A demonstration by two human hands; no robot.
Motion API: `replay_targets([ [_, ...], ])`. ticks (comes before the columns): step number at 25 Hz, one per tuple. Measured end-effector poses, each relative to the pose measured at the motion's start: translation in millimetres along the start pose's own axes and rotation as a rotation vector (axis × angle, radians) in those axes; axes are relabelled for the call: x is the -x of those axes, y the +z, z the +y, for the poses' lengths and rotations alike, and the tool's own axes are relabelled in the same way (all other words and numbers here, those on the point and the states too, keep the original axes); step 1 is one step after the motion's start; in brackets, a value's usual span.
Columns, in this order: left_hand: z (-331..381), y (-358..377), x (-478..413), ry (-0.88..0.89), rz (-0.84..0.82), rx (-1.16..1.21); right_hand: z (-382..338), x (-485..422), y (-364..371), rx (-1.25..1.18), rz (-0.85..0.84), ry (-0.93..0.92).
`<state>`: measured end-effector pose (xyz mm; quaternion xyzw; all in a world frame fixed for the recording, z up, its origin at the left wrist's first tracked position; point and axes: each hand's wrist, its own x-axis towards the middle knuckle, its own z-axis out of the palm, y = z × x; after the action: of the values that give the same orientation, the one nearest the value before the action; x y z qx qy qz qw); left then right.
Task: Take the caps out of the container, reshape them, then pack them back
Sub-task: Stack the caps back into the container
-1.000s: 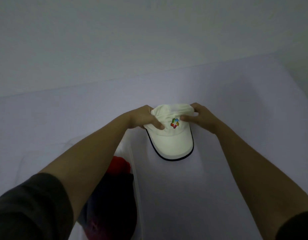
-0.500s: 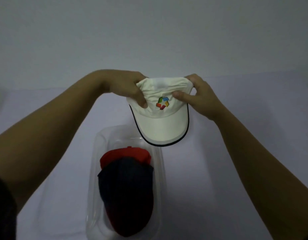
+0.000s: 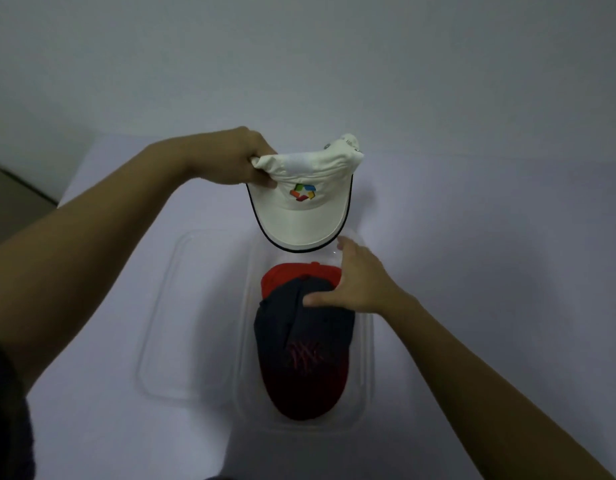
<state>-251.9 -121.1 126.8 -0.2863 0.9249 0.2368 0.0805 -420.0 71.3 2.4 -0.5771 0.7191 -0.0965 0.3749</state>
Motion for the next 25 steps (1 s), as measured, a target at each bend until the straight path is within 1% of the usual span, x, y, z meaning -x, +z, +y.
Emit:
replay_targets([
  [1,-3.5,5.6,1.4,0.033,0.030,-0.008,-1.5,-1.9,7.2,0.113,-0.038,0.014],
  [2,-5.8,11.4,2.4,0.069,0.065,-0.015,-3.4,-3.2,11.9,0.169,-0.077,0.046],
  [4,-8.6,22.4,2.6,0.128,0.116,-0.029,-6.7,-4.0,15.4,0.164,-0.144,0.112],
  [5,-9.9,27.6,3.0,0.148,0.123,-0.039,-7.4,-2.6,16.0,0.163,-0.150,0.109],
  [7,-15.7,36.6,2.9,0.156,0.121,-0.045,-7.1,2.7,18.1,0.176,-0.122,0.012],
  [10,-16.0,44.3,3.1,0.123,0.083,-0.052,-5.1,16.0,23.4,0.080,-0.080,-0.161],
  [12,-11.3,48.7,0.9,0.142,0.009,-0.071,-5.1,23.8,25.3,0.023,-0.058,-0.226],
  [14,-3.9,53.5,-2.5,0.141,-0.091,-0.081,-5.2,30.1,24.7,0.023,-0.018,-0.270],
  [19,8.9,64.9,-16.8,0.029,-0.298,0.114,-6.6,47.9,29.4,0.071,0.078,-0.363],
  [22,14.6,79.7,-25.7,-0.026,-0.425,0.147,-6.2,54.6,31.3,0.147,0.130,-0.378],
  [25,14.7,97.9,-29.8,-0.083,-0.543,0.156,-9.3,60.4,29.6,0.134,0.133,-0.414],
])
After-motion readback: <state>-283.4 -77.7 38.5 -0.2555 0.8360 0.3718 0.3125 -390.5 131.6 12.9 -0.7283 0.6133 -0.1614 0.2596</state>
